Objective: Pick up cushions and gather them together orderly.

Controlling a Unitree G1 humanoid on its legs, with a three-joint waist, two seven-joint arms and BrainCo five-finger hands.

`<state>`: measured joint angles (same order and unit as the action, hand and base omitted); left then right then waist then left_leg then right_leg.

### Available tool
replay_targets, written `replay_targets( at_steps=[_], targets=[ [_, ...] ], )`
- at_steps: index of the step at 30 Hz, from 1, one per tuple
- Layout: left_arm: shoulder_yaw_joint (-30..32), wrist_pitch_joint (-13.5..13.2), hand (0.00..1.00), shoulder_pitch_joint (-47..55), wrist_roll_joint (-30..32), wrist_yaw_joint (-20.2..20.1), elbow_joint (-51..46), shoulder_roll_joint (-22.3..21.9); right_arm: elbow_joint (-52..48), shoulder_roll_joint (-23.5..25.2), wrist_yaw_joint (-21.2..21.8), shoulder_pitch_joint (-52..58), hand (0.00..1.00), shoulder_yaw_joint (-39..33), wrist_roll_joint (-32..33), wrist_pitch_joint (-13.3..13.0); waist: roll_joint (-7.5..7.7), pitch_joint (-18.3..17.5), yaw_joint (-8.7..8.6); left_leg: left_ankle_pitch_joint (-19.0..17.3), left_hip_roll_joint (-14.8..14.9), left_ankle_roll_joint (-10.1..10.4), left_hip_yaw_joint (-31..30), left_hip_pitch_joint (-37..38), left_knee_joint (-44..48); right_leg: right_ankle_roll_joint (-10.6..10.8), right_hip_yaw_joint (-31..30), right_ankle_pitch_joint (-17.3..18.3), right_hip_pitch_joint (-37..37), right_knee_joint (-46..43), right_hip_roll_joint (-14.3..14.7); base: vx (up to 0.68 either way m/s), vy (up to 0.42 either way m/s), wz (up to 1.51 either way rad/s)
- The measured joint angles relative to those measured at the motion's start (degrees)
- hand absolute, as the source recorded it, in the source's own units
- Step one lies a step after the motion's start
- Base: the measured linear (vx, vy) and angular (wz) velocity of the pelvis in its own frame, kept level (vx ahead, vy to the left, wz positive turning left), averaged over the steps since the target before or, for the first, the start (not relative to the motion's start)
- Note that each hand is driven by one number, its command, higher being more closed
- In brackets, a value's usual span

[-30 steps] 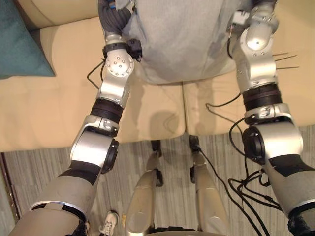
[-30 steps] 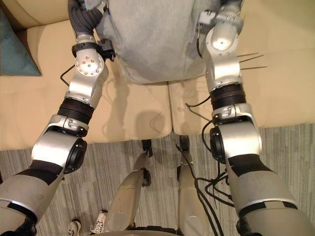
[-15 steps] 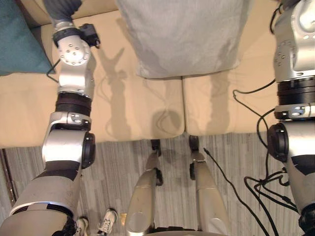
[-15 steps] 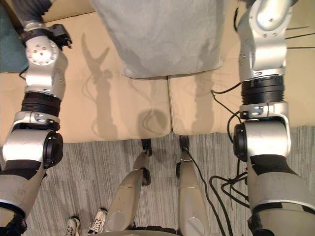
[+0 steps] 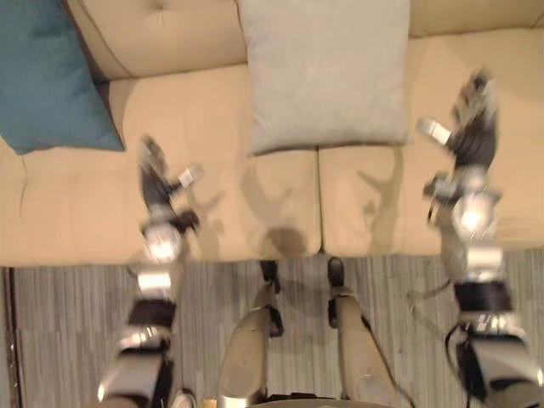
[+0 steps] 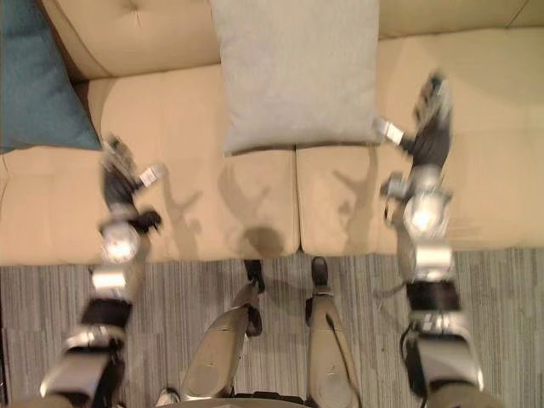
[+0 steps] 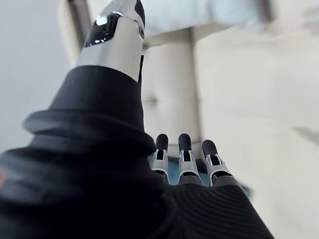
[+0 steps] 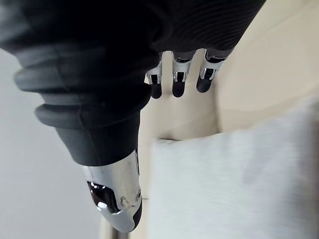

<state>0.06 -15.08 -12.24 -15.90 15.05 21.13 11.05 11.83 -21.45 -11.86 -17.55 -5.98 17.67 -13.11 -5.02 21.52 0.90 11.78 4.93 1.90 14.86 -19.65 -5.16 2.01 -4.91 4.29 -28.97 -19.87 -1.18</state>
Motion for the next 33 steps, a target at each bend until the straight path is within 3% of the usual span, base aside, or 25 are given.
replay_targets(
  at_steps=[3,5,8,12,18,22,24,25,26,27,29,31,32,33],
  targets=[
    [-1.07,0.89,0.0,11.38,4.24,-3.34,3.32,-4.04,3.88,5.43,2.33,12.99,0.0,-0.42,-7.03,0.32,0.38,-2.42,-0.15,-0.6,-0.13,0.39,-0.69,3.25,-0.11,-0.13,0.27,0.58,3.7,1.18,0.2,0.1,-0.04,-0.01],
    [-0.59,1.35,0.0,15.84,6.99,-4.78,7.97,-4.36,9.02,7.7,3.46,19.07,0.0,-0.45,-9.96,0.63,0.49,-5.02,-0.3,-1.24,0.08,1.0,-0.94,5.44,-0.14,0.0,0.42,0.67,6.57,2.84,0.35,0.1,-0.031,-0.03],
    [2.29,2.4,0.0,20.24,10.95,-6.24,14.36,-5.27,17.43,9.04,5.01,26.18,0.0,-0.41,-16.47,1.12,0.68,-9.01,-0.39,-2.66,0.07,0.95,-1.33,8.67,-0.15,0.81,0.76,1.49,10.89,5.25,0.23,0.09,-0.008,0.02],
    [4.87,3.6,0.0,24.08,14.59,-8.56,23.45,-5.14,27.77,10.59,7.82,31.73,0.0,-0.5,-21.59,2.75,2.33,-12.91,-1.38,-4.58,0.01,1.08,-1.46,13.04,-0.25,0.98,1.33,1.46,16.68,8.17,-0.15,0.06,0.013,0.04],
    [4.9,4.1,0.0,24.98,16.58,-10.1,26.72,-5.25,31.7,11.24,9.13,31.7,0.0,-1.1,-22.65,3.61,3.75,-15.01,-1.49,-5.85,-0.14,0.88,1.32,17.21,-0.31,1.66,-1.67,0.85,19.94,9.95,-0.29,0.02,0.021,-0.24],
    [4.43,4.09,0.0,22.22,16.55,-10.08,26.62,-5.16,31.75,12.93,9.25,29.0,0.0,-1.27,-22.3,4.47,4.6,-14.29,-1.37,-5.89,-0.03,0.75,4.95,17.38,-0.12,2.16,-4.94,-1.19,18.61,10.03,0.29,-0.02,0.004,-0.46],
    [3.23,4.07,0.0,19.18,16.48,-10.06,24.88,-4.69,30.6,14.43,8.82,27.97,0.0,-1.23,-21.63,4.62,5.32,-13.8,-1.54,-6.7,0.45,-0.95,5.98,13.06,5.19,4.4,-6.05,-3.67,16.44,9.65,0.14,-0.04,0.006,-0.21],
    [2.98,4.06,0.0,18.84,16.49,-10.05,23.51,-4.88,29.84,14.52,8.77,28.06,0.0,-1.27,-21.55,4.61,4.99,-13.76,-1.52,-7.26,2.1,-1.37,6.07,11.63,6.55,5.69,-6.09,-4.94,15.9,10.45,0.78,-0.08,-0.04,-0.2],
    [2.67,3.9,0.0,17.77,16.41,-10.0,21.35,-5.02,29.06,14.9,8.57,27.43,0.0,-1.2,-20.03,4.63,4.63,-12.98,-0.84,-7.6,3.76,-1.97,6.3,9.81,8.49,2.07,-3.37,0.03,12.32,-2.44,0.74,-0.09,-0.085,-0.04],
    [2.29,3.93,0.0,17.25,16.31,-9.95,20.42,-5.0,28.7,15.03,8.32,27.88,0.0,-1.21,-19.87,4.68,5.07,-12.7,-0.51,-7.62,3.92,-2.01,5.66,9.66,9.57,1.52,-1.12,3.73,11.81,-12.72,-1.02,-0.07,-0.092,0.07],
    [1.76,3.99,0.0,17.65,16.26,-9.94,18.74,-5.25,28.39,15.11,8.32,28.98,0.0,-1.02,-19.83,4.66,5.81,-12.94,0.02,-7.7,3.96,-2.21,4.75,9.29,10.66,2.9,-0.34,6.32,14.5,-23.5,-5.03,-0.11,-0.176,0.25],
    [1.74,3.99,0.0,18.28,16.25,-9.93,18.38,-5.2,28.36,15.14,8.32,28.75,0.0,-0.47,-19.84,4.6,6.73,-13.49,0.11,-6.96,4.1,-1.17,3.71,7.4,13.09,3.61,-0.36,6.09,18.4,-24.83,-8.08,-0.14,-0.234,0.22],
    [2.1,4.11,0.0,18.46,16.2,-9.79,18.27,-5.04,28.46,15.05,8.31,28.18,0.0,-0.38,-19.84,4.61,7.94,-13.89,0.26,-6.33,4.38,-0.28,3.55,5.94,14.44,5.52,-0.27,8.65,20.14,-20.82,-8.12,-0.22,-0.287,-0.17],
    [2.64,4.25,0.0,19.0,15.78,-9.6,18.16,-6.6,28.36,14.39,8.07,27.21,0.0,-0.55,-19.9,4.61,6.4,-13.63,1.77,-5.08,6.61,0.04,3.31,4.29,14.45,5.58,2.05,11.25,21.21,-15.13,-6.29,-0.24,-0.291,-0.32]
  ],
)
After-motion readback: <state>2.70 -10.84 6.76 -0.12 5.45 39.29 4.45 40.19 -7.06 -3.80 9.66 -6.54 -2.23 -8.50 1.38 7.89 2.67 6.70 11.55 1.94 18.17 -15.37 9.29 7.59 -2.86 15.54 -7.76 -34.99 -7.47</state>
